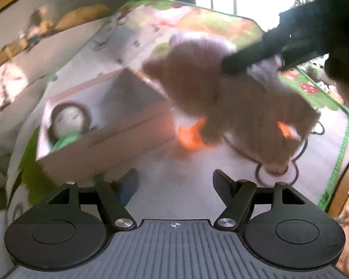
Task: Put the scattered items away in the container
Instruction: 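Move the right gripper back over the plush toys beside the box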
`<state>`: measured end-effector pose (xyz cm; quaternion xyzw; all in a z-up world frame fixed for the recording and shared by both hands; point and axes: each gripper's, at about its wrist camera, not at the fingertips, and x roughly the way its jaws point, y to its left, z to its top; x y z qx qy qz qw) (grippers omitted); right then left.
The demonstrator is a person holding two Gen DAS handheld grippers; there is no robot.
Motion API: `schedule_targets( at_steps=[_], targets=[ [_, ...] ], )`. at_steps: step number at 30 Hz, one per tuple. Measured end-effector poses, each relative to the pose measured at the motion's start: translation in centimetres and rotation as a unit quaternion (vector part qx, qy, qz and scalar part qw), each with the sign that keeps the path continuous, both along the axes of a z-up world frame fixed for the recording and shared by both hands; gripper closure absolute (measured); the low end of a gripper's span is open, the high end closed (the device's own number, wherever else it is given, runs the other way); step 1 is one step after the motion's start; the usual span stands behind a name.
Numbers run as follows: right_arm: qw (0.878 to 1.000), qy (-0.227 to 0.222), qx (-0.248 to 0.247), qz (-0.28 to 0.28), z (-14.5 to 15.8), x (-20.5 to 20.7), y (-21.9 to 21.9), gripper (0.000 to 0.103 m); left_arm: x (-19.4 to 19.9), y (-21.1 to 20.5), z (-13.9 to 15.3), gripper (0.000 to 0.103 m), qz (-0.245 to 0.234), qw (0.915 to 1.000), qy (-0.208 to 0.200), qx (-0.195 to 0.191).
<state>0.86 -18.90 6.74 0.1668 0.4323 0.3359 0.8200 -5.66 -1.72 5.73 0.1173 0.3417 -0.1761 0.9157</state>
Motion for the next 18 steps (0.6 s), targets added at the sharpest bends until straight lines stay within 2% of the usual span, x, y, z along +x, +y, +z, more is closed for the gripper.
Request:
schedule_targets(
  at_steps=[3,7,10,12,14,15,16,17,18],
  targets=[
    [0.999,0.025,-0.033,0.014,-1.9,0.5,2.6,0.054,-1.3,1.8,-0.1,0.017,0.011,0.9999,0.0,-0.012],
    [0.998,0.017,-0.054,0.013,-1.5,0.5,3.1,0.055,-2.2,3.1,0.5,0.016,0.021,0.9995,-0.002,-0.022],
    [0.995,-0.024,-0.098,-0.007,-0.3,-0.7,2.7,0.055,-2.6,3.8,0.5,0.011,0.018,0.9991,-0.002,-0.037],
    [0.988,-0.067,-0.139,-0.02,0.6,-1.7,2.8,0.055,-2.5,4.0,0.0,0.011,0.024,0.9986,0.006,-0.048],
    [0.98,-0.091,-0.174,-0.03,1.2,-2.2,3.3,0.055,-2.2,3.8,-0.3,0.011,0.025,0.998,0.008,-0.057],
    [0.979,-0.092,-0.18,-0.032,1.4,-2.3,3.4,0.05,-2.2,3.6,-0.5,0.011,0.021,0.9978,0.007,-0.062],
    [0.98,-0.087,-0.176,-0.028,1.4,-2.3,3.6,0.046,-2.1,3.3,-0.5,0.011,0.013,0.9976,0.007,-0.067],
    [0.985,-0.076,-0.152,-0.016,1.3,-2.2,3.9,0.039,-2.1,3.0,-0.6,0.009,0.006,0.9975,0.007,-0.069],
    [0.992,-0.059,-0.112,0.002,1.4,-2.1,3.8,0.037,-2.2,2.8,-0.7,0.009,0.0,0.9976,0.007,-0.069]
  ],
)
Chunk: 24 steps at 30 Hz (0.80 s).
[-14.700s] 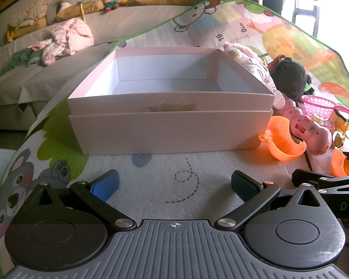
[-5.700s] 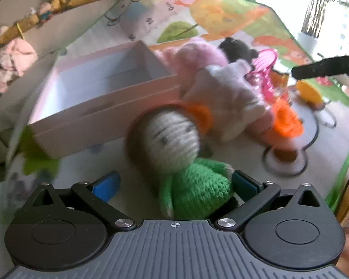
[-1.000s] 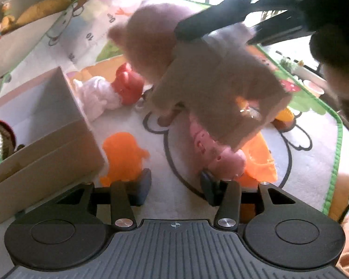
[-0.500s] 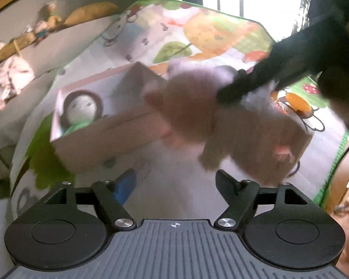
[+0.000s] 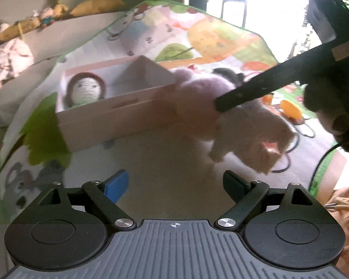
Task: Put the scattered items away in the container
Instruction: 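Move the right gripper back over the plush toys beside the box, then grasp the fluffy white big-eyed plush with the right gripper and lift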
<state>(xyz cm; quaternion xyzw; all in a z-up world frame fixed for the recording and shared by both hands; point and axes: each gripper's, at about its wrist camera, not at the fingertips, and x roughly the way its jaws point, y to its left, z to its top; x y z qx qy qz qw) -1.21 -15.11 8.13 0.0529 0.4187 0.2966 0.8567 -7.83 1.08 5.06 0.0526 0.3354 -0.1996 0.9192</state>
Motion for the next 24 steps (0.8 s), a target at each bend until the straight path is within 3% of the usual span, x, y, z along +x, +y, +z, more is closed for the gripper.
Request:
schedule_targets(
  at_steps=[4,8,13,18,22,24],
  targets=[
    [0.993,0.026,0.109,0.048,1.0,0.5,-0.3,0.034,-0.4,-0.4,-0.1,0.009,-0.01,0.9999,-0.001,0.004],
    [0.986,0.031,0.147,0.071,1.4,0.5,-0.5,0.022,-1.2,0.0,0.7,0.008,-0.005,1.0,-0.008,0.0],
    [0.981,0.065,0.154,0.096,-0.7,1.4,2.6,0.017,-2.0,0.7,1.9,0.007,-0.008,0.9997,-0.022,-0.011],
    [0.969,0.1,0.178,0.137,-1.7,2.4,5.9,0.016,-2.5,1.6,2.2,0.006,0.011,0.9997,-0.021,0.008],
    [0.972,0.08,0.171,0.14,-1.1,1.8,5.7,0.016,-3.2,3.3,2.0,0.006,0.032,0.9993,-0.009,0.015],
    [0.979,0.049,0.156,0.123,-0.2,1.2,4.2,0.01,-3.7,4.2,2.2,0.006,0.04,0.9992,-0.005,0.009]
  ],
)
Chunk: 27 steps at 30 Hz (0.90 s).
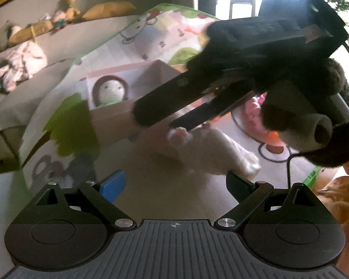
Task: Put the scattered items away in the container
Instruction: 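Grasp the fluffy white big-eyed plush with the right gripper and lift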
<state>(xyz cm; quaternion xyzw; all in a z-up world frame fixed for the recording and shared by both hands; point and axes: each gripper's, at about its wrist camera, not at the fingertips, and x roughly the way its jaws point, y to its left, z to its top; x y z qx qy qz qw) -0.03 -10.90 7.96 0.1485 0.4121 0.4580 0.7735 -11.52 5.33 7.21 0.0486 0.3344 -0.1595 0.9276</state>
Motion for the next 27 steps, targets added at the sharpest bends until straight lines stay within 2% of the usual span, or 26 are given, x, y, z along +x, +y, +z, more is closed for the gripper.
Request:
schedule_targets(
  at_steps=[2,4,6,10,15,20,23,25,27],
  targets=[
    [0.996,-0.05,-0.047,-0.051,0.9,-0.8,-1.9,0.001,-0.4,0.8,0.2,0.006,0.008,0.9999,0.002,-0.009],
    [0.986,-0.091,-0.102,-0.1,1.1,-1.4,-3.6,0.0,-0.4,1.3,0.6,0.006,0.012,0.9996,0.006,-0.025],
    [0.976,-0.096,-0.141,-0.135,0.6,-1.5,-5.2,0.0,0.0,1.3,0.8,0.005,0.009,0.9991,0.01,-0.041],
    [0.975,-0.073,-0.139,-0.158,-0.6,-1.8,-8.1,0.0,1.7,-0.6,-0.1,0.005,-0.012,0.9989,0.029,-0.036],
    [0.977,-0.076,-0.127,-0.154,-1.5,-2.8,-8.3,0.0,4.4,-3.1,-2.0,0.005,-0.008,0.9983,0.057,-0.004],
    [0.972,-0.09,-0.158,-0.146,-1.5,-0.7,-6.3,0.0,6.5,-4.5,-2.6,0.005,-0.002,0.998,0.062,0.011],
    [0.973,-0.058,-0.159,-0.155,-2.5,1.2,-6.3,0.0,7.1,-4.9,-3.0,0.005,-0.019,0.9977,0.059,0.028],
    [0.973,-0.037,-0.162,-0.159,-3.4,2.6,-6.3,0.0,7.7,-4.5,-3.1,0.005,-0.033,0.9969,0.066,0.025],
    [0.969,-0.038,-0.173,-0.169,-3.8,3.7,-6.2,0.0,8.4,-4.2,-3.2,0.005,-0.044,0.9956,0.081,0.02]
  ],
)
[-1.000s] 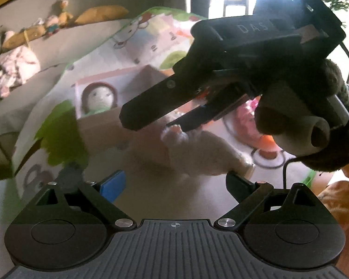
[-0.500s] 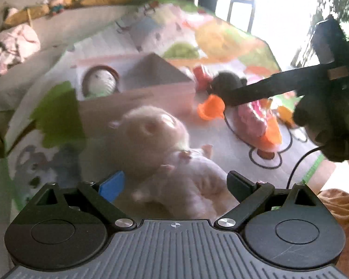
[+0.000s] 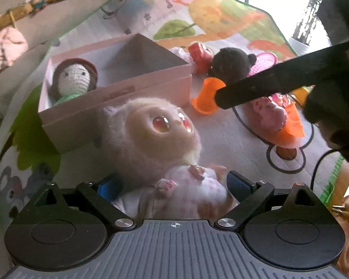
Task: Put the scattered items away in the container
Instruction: 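Grasp the fluffy white big-eyed plush with the right gripper and lift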
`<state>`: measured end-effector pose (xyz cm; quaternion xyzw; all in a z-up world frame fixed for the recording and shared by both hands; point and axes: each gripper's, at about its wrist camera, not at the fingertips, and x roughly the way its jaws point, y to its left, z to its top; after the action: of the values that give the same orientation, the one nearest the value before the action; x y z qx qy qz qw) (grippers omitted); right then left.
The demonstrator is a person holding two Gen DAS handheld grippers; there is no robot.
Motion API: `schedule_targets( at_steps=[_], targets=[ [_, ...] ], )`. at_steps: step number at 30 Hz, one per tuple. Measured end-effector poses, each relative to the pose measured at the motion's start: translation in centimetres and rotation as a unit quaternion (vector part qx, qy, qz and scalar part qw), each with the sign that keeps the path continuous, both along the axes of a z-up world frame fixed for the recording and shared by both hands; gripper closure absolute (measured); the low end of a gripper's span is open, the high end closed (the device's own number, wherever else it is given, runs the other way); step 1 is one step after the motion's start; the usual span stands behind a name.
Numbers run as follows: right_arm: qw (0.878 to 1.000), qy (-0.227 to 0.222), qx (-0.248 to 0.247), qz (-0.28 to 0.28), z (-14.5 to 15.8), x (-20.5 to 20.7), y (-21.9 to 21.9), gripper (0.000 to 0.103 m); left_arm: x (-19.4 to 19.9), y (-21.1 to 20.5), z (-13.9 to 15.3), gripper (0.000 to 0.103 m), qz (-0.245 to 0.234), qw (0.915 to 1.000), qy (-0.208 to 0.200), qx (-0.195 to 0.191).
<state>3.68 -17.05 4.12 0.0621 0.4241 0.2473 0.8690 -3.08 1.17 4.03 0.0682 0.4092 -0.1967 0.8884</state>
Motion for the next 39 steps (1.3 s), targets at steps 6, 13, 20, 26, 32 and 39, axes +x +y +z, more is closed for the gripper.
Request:
schedule_targets(
  at_steps=[6,13,20,26,32,39],
  targets=[
    [1.0,-0.009,-0.018,0.02,0.3,2.8,-0.3,0.0,1.6,-0.3,-0.1,0.005,-0.056,0.9977,0.035,0.016],
    [0.997,-0.033,-0.051,0.038,1.0,3.8,-0.6,0.0,3.9,-0.3,-0.2,0.004,-0.059,0.9949,0.08,0.018],
    [0.992,-0.062,-0.007,-0.111,2.2,2.0,-1.6,0.0,2.3,1.4,-0.3,0.005,-0.056,0.9973,0.042,-0.021],
    [0.978,-0.048,0.06,-0.194,3.5,-1.4,-1.7,0.0,2.2,3.0,0.2,0.005,-0.097,0.9931,0.034,-0.055],
    [0.976,-0.057,0.094,-0.186,4.3,-1.8,-1.4,0.0,-0.5,4.3,1.8,0.005,-0.077,0.9957,-0.019,-0.047],
    [0.997,-0.039,0.06,-0.011,4.3,-0.7,2.1,0.0,-4.2,3.6,3.4,0.005,0.029,0.997,-0.04,-0.059]
  ],
)
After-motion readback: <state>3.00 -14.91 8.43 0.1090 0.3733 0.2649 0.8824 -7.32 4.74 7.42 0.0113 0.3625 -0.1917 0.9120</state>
